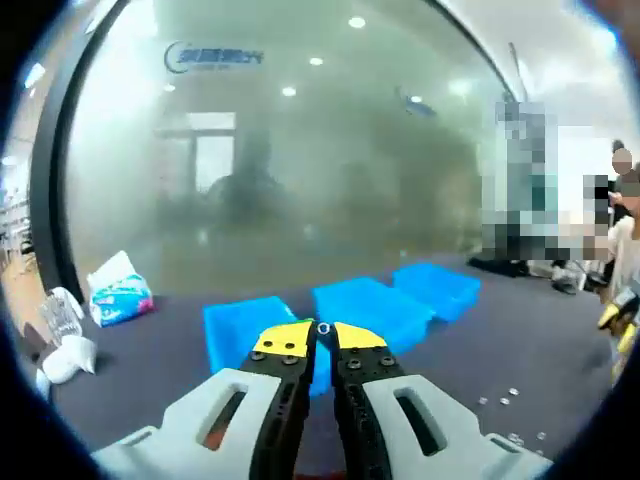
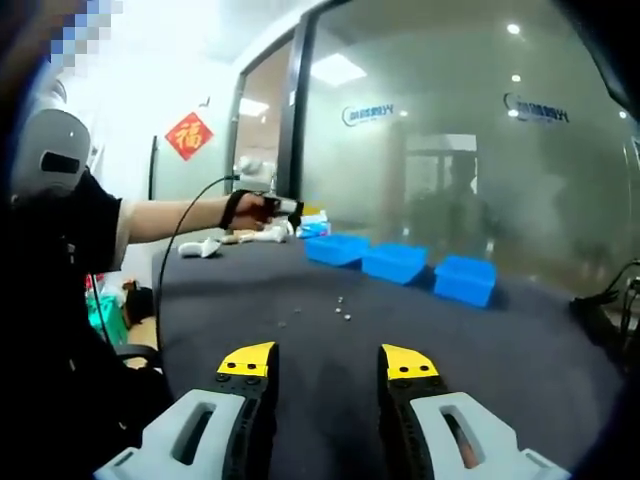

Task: Sort the screws, nuts, and washers into the corresponding bins

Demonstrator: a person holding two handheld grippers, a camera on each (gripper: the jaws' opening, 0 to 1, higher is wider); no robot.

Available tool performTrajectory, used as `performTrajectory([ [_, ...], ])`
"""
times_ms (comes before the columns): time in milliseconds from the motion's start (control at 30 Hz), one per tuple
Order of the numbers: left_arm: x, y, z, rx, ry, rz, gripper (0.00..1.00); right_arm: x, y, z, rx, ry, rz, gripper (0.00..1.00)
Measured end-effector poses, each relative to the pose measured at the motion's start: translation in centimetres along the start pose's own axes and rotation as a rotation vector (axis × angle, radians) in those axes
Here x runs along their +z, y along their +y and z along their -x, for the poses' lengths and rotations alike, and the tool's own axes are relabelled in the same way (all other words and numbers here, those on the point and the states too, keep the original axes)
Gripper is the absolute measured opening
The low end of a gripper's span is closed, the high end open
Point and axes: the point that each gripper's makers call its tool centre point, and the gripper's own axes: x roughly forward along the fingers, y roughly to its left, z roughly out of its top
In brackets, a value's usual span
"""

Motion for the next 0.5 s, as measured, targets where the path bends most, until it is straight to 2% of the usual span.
performTrajectory([
  [133,0.6,1.5,-2.2,0.033,0.008,0.014,0.06,0.0,0.0,0.1,-0.001,0.002,-0.001,0.36],
  [233,0.7,1.8,-3.4,0.037,0.019,0.011,0.06,0.0,0.0,0.2,-0.002,0.002,-0.003,0.36],
  [367,0.3,1.9,-5.0,0.042,0.045,-0.023,0.06,0.0,0.0,0.2,-0.001,0.003,-0.004,0.36],
  [500,-0.6,2.5,-6.1,0.053,0.059,-0.008,0.06,0.0,0.0,0.2,-0.001,0.002,-0.003,0.36],
])
